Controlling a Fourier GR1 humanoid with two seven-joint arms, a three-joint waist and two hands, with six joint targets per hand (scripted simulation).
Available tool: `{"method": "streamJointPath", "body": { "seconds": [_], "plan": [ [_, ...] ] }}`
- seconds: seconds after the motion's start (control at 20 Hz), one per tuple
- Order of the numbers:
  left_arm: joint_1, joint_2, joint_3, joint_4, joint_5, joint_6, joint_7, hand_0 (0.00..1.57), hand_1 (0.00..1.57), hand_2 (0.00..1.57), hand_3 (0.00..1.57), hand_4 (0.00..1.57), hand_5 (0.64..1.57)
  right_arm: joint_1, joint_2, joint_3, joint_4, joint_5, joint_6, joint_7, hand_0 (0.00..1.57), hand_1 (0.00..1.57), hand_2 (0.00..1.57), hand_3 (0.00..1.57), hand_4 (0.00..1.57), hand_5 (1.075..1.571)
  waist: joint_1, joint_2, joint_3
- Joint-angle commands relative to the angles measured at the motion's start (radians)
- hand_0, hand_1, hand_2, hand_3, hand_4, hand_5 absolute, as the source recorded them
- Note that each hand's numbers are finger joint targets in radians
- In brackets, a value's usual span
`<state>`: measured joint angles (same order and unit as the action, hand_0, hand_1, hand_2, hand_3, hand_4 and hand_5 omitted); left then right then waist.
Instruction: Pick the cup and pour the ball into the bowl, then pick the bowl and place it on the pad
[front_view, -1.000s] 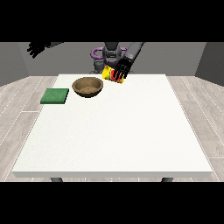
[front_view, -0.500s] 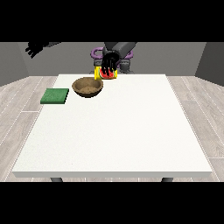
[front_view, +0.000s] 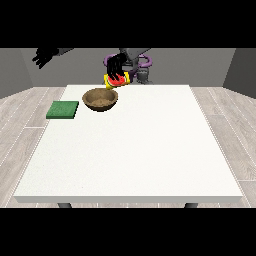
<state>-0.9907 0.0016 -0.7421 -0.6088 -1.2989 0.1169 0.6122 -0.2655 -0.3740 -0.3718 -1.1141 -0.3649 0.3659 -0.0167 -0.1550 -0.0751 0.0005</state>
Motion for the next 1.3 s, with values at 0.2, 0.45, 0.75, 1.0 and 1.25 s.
{"method": "streamJointPath", "body": {
  "seconds": [0.2, 0.45, 0.75, 1.0, 1.25],
  "plan": [
    [0.060, 0.015, 0.035, -0.110, -0.028, -0.057, -0.025, 0.00, 0.00, 1.10, 1.54, 1.11, 1.571, 0.023, 0.005, 0.002, -0.030, -0.008, -0.029, 0.043, 0.00, 0.00, 0.00, 0.18, 0.74, 1.553, 0.038, -0.029, -0.0007],
    [0.114, 0.113, 0.289, -0.241, 0.239, 0.143, -0.120, 1.04, 1.04, 1.57, 1.44, 1.27, 1.567, 0.116, 0.012, 0.000, -0.025, 0.010, -0.005, -0.005, 0.00, 0.00, 0.00, 0.18, 0.74, 1.553, 0.072, -0.062, -0.0041],
    [0.155, 0.145, 0.632, -0.405, 0.651, 0.195, -0.277, 0.00, 0.00, 0.00, 0.00, 1.18, 1.551, 0.102, 0.024, -0.011, -0.036, 0.018, -0.070, 0.016, 0.00, 0.00, 0.00, 0.00, 0.78, 1.557, 0.173, -0.078, -0.0158],
    [0.165, 0.149, 0.868, -0.504, 1.007, 0.051, -0.372, 0.00, 0.00, 0.00, 0.00, 1.07, 1.571, 0.129, 0.069, 0.010, -0.016, 0.056, -0.116, -0.002, 0.00, 0.00, 0.00, 0.00, 0.77, 1.556, 0.240, -0.045, -0.0105],
    [0.183, 0.289, 1.042, -0.503, 1.261, -0.208, -0.449, 0.00, 0.00, 0.00, 0.00, 1.06, 1.566, 0.158, 0.168, 0.033, -0.028, 0.078, -0.181, -0.057, 0.00, 0.00, 0.00, 0.00, 0.72, 1.566, 0.261, 0.002, -0.0036]
  ]
}}
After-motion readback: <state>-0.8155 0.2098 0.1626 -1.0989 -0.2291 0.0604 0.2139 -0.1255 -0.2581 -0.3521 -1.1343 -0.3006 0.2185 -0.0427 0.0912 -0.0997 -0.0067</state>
